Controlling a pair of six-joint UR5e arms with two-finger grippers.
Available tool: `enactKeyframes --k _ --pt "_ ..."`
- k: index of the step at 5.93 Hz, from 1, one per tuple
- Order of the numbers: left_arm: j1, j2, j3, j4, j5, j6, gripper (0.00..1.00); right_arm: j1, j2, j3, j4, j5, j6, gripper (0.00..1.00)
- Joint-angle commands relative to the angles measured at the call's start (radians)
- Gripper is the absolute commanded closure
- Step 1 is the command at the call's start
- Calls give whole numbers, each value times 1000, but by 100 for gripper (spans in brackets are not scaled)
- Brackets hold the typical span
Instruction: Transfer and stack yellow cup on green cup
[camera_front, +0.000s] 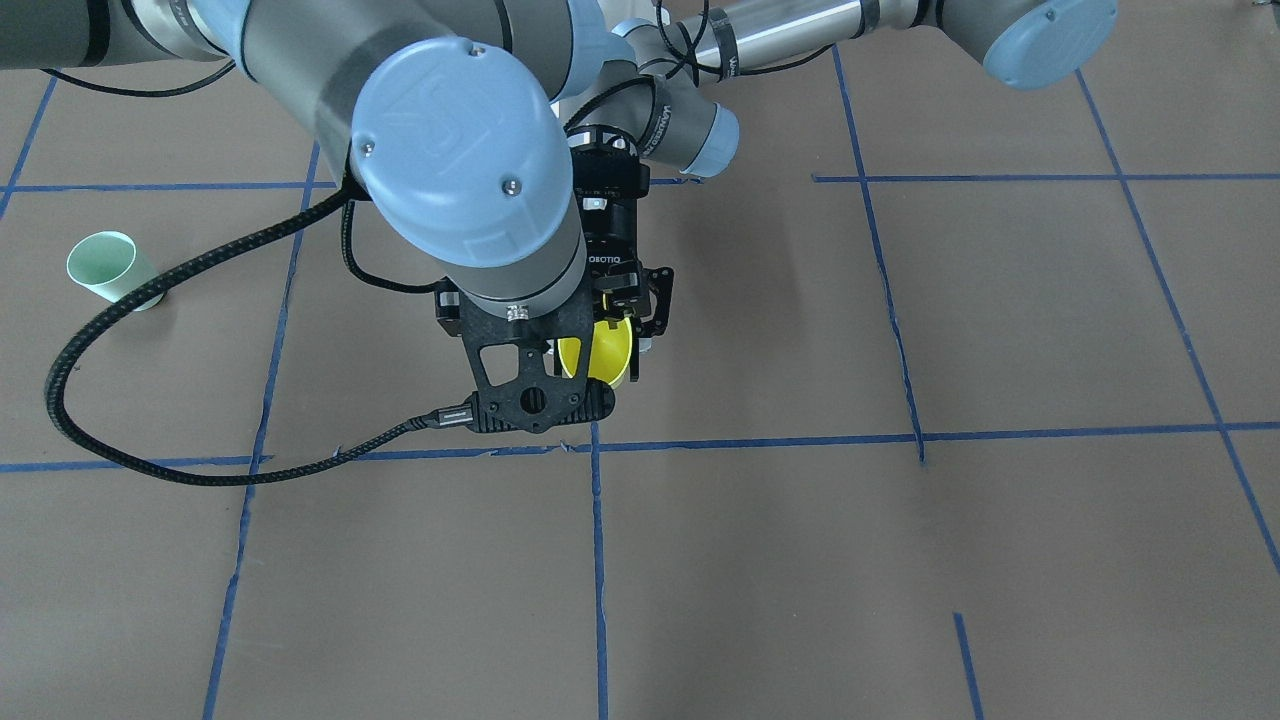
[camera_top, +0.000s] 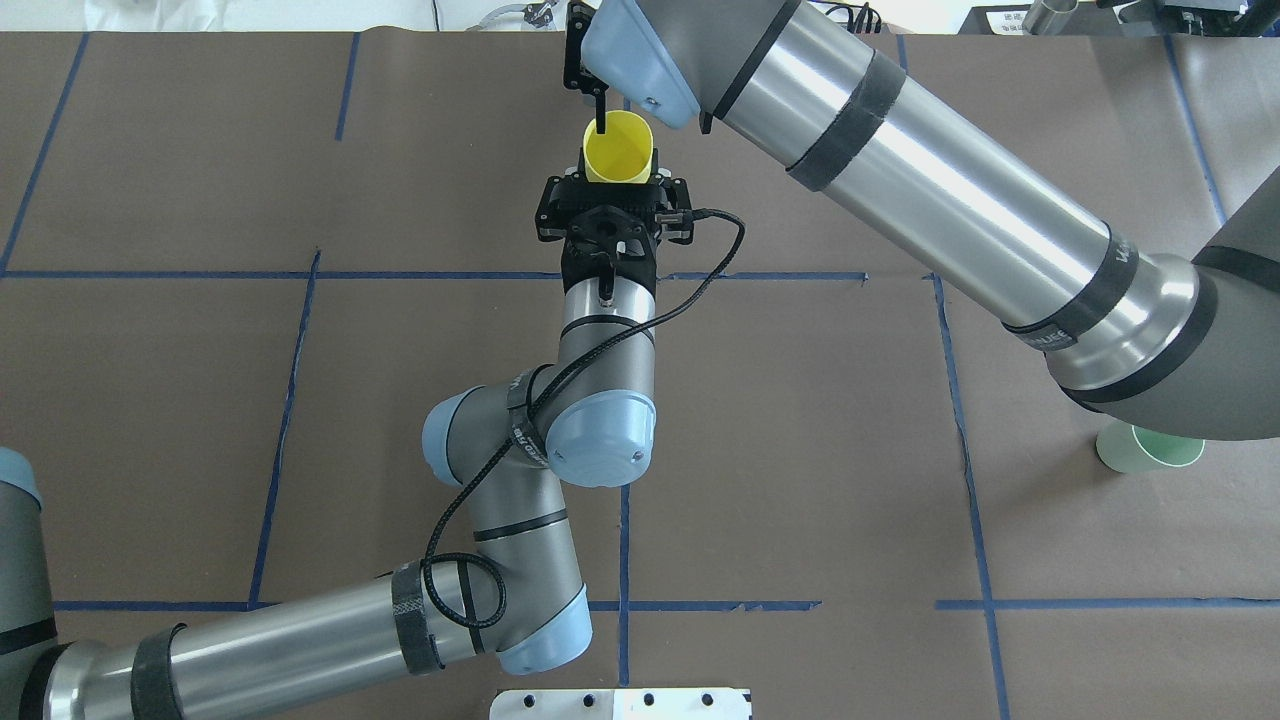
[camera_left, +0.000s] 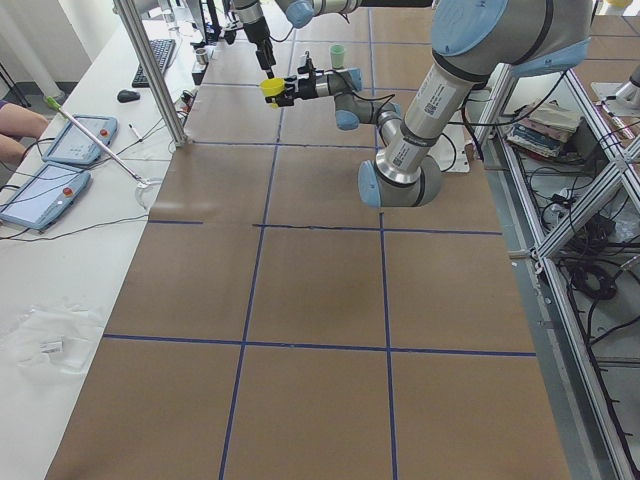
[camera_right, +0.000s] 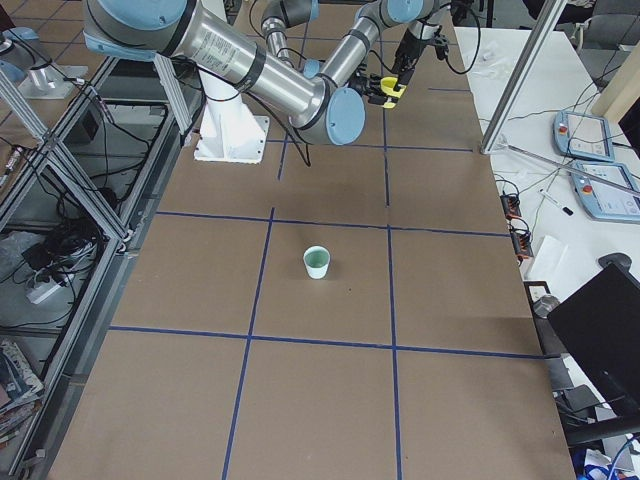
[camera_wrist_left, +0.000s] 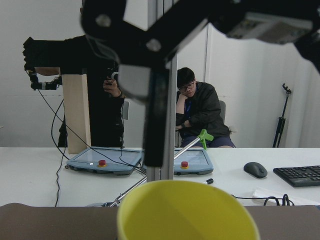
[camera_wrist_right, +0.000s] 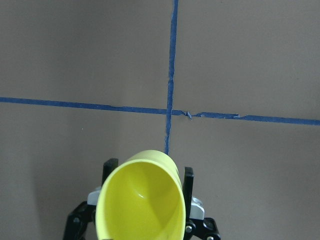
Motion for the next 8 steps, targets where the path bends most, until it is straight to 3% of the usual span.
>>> enactKeyframes --k 1,4,6,8 --pt "0 -1 0 0 0 0 64 0 -2 -11 15 -23 26 8" --pt "0 1 -5 -2 0 0 64 -21 -25 -16 65 -23 28 15" --pt "0 2 -6 -2 -2 0 64 -21 -25 -33 129 -21 75 34" --pt "0 2 -6 -3 0 0 64 -27 -28 -41 144 -36 83 40"
